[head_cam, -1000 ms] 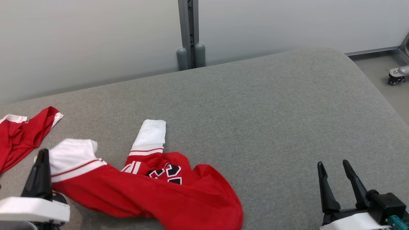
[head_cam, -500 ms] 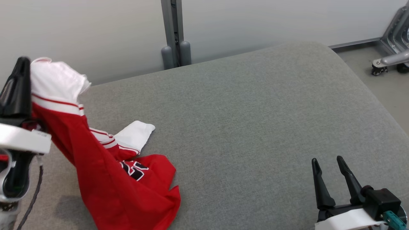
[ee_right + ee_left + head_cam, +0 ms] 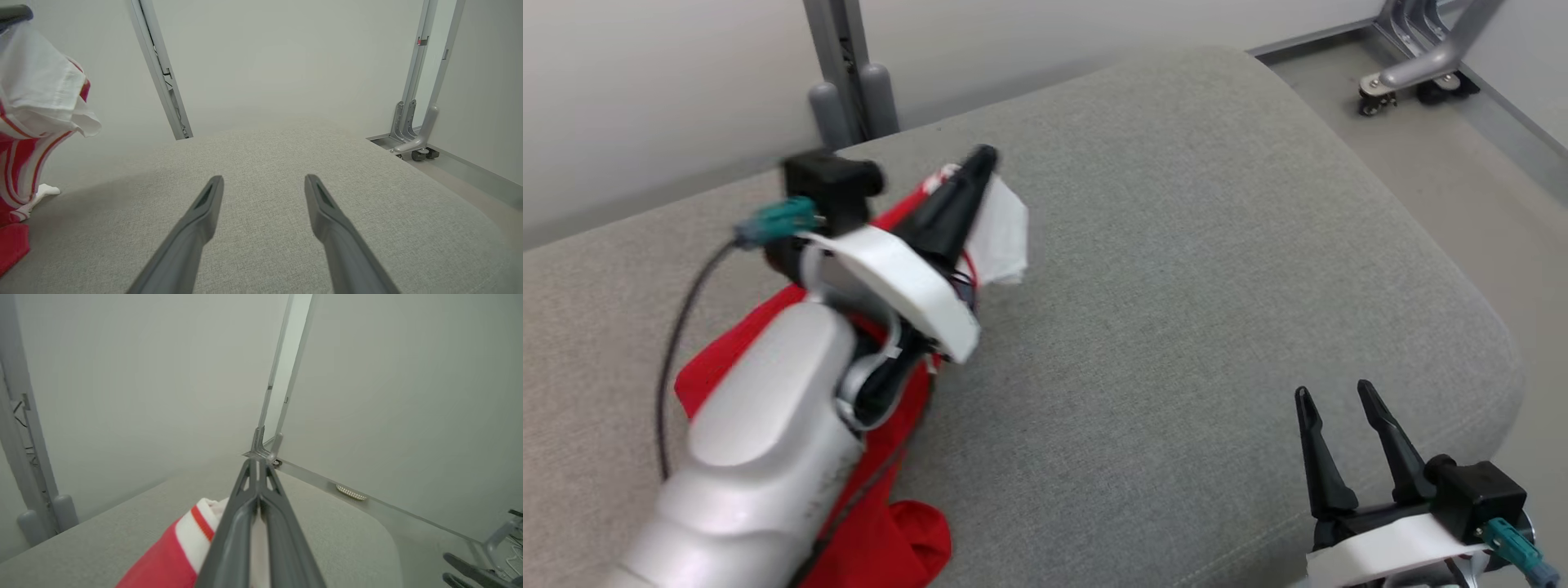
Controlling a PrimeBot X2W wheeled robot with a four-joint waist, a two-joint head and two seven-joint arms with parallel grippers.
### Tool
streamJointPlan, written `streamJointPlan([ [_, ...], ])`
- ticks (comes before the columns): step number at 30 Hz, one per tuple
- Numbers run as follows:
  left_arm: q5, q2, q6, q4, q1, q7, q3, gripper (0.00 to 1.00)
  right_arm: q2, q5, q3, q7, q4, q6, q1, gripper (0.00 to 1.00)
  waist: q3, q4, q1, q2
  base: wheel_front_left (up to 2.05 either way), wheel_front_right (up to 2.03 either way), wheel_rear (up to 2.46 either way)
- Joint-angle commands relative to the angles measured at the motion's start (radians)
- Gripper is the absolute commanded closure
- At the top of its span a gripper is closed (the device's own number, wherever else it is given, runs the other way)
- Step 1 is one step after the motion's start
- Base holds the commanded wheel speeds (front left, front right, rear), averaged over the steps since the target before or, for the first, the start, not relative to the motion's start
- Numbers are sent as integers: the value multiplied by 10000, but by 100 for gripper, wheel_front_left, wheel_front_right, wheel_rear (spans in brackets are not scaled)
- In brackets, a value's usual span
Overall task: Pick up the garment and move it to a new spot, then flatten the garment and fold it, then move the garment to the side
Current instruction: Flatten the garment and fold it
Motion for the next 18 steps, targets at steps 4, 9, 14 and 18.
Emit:
streamJointPlan([
  [4, 458, -1015, -232, 1361, -660, -329, -2105, 100, -43, 95, 40, -2, -34, 1, -234, 0, 535, -540, 0, 0, 0, 0, 0],
  [9, -85, -1403, -227, 2500, -946, -855, -4010, 54, -45, 220, 114, -2, -35, 1, -343, 0, 683, -661, 0, 0, 0, 0, 0],
  [14, -560, -1497, -230, 2930, -820, -1370, -4593, 0, -47, 250, -145, -2, -33, 1, -197, 0, 553, -336, 0, 0, 0, 0, 0],
  [18, -945, -1025, 96, 2259, 15, -1675, -4292, 0, -47, 185, -409, -2, -42, 1, 18, 0, 171, -1, 0, 0, 0, 0, 0],
])
